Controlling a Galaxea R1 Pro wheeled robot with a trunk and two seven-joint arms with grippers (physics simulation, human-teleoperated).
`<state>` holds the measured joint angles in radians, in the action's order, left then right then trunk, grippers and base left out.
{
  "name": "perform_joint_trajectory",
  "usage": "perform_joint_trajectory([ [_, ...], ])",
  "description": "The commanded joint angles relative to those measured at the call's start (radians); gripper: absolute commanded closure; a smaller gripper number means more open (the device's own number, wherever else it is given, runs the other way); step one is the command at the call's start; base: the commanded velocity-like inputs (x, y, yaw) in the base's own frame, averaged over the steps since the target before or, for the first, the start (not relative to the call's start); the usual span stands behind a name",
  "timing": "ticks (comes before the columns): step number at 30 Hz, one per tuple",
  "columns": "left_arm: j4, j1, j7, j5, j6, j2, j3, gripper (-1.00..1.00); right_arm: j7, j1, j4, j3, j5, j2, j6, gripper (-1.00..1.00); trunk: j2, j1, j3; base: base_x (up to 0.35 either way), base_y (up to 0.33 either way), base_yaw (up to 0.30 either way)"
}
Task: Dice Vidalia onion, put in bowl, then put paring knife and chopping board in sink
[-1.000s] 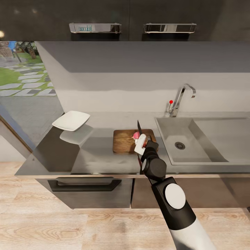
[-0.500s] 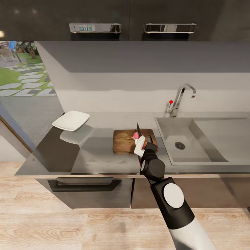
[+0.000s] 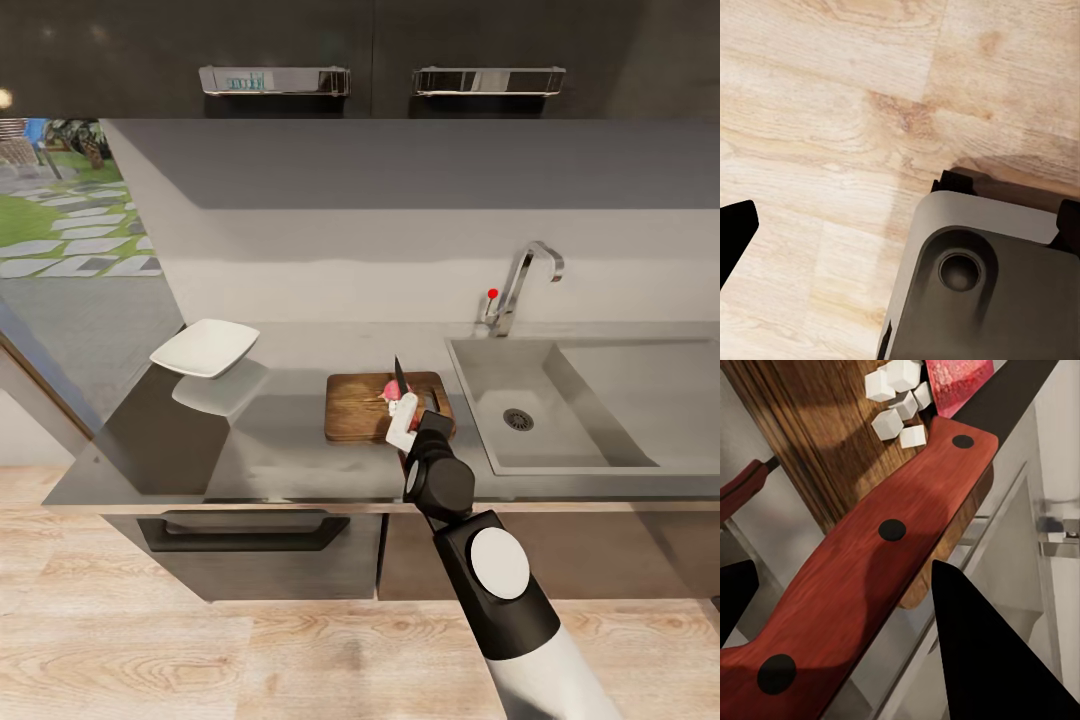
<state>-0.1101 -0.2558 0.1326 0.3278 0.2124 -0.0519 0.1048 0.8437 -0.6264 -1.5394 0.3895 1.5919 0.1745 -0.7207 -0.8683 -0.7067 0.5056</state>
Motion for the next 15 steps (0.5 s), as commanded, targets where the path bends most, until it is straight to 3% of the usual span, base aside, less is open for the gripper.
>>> perform_joint_trajectory([
  [1, 0.000, 0.000, 0.004, 0.007, 0.003, 0.000, 0.009, -1.00, 0.010, -0.001, -0.001, 0.001, 0.010, 0.000, -0.003, 1.00, -0.001, 0.000, 0.001, 0.000, 0.000, 0.000],
  [15, 0.000, 0.000, 0.004, 0.007, 0.003, 0.000, 0.009, -1.00, 0.010, -0.001, -0.001, 0.000, 0.010, 0.000, -0.003, 1.00, -0.001, 0.000, 0.001, 0.000, 0.000, 0.000],
])
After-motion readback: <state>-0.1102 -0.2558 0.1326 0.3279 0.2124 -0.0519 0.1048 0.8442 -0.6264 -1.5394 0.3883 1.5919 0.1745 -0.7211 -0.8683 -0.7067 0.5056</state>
